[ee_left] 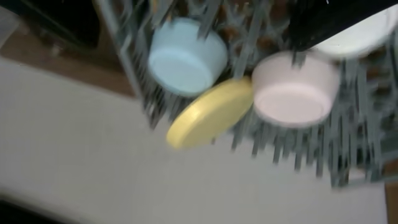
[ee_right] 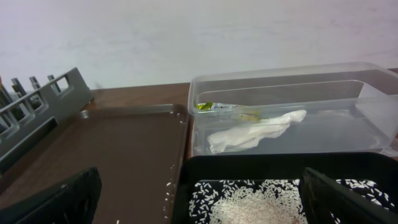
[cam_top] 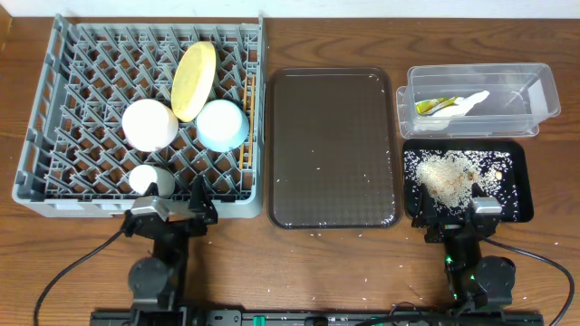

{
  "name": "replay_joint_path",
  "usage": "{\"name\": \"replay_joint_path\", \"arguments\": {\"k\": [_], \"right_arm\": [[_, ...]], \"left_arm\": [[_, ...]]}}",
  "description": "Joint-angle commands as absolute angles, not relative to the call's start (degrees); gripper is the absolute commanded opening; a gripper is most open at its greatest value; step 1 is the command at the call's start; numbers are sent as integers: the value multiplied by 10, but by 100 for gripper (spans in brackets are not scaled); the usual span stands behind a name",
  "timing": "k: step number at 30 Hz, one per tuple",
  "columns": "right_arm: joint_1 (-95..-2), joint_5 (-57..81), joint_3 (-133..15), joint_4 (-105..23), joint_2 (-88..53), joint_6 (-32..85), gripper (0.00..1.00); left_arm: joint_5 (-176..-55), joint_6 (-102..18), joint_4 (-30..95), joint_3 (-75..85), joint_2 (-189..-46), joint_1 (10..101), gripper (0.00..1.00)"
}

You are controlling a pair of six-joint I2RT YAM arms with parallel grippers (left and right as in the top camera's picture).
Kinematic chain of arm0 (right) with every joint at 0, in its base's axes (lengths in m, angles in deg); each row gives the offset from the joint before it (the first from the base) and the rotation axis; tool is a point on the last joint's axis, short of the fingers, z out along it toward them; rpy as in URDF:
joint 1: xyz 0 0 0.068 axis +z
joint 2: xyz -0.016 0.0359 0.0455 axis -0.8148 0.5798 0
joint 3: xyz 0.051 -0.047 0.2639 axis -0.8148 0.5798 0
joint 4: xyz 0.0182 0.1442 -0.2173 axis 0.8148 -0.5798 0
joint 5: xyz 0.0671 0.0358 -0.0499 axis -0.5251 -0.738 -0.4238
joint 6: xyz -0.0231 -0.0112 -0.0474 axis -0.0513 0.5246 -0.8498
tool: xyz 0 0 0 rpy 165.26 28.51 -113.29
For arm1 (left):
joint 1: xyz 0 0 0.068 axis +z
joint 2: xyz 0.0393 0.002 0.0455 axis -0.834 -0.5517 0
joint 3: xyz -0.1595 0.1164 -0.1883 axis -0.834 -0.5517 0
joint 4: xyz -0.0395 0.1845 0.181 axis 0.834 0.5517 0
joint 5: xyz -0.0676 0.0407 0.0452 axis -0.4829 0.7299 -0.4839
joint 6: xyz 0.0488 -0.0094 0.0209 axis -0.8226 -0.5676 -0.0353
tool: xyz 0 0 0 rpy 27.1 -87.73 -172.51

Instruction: Sort waste into correct bins and load items into the dishwasher

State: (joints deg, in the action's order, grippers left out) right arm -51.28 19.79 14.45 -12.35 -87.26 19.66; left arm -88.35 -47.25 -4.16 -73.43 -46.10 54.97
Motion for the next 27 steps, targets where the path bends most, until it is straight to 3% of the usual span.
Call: {"name": "replay_joint_path", "arguments": {"k": [1,27], "right_arm": [[-516,200,145,-126,-876,194,99],[-516,200,145,-126,-876,194,99]], "left_arm": [[-872,-472,-6,-747,-456,553,97],[-872,-472,27,-747,-461,553,97]]}}
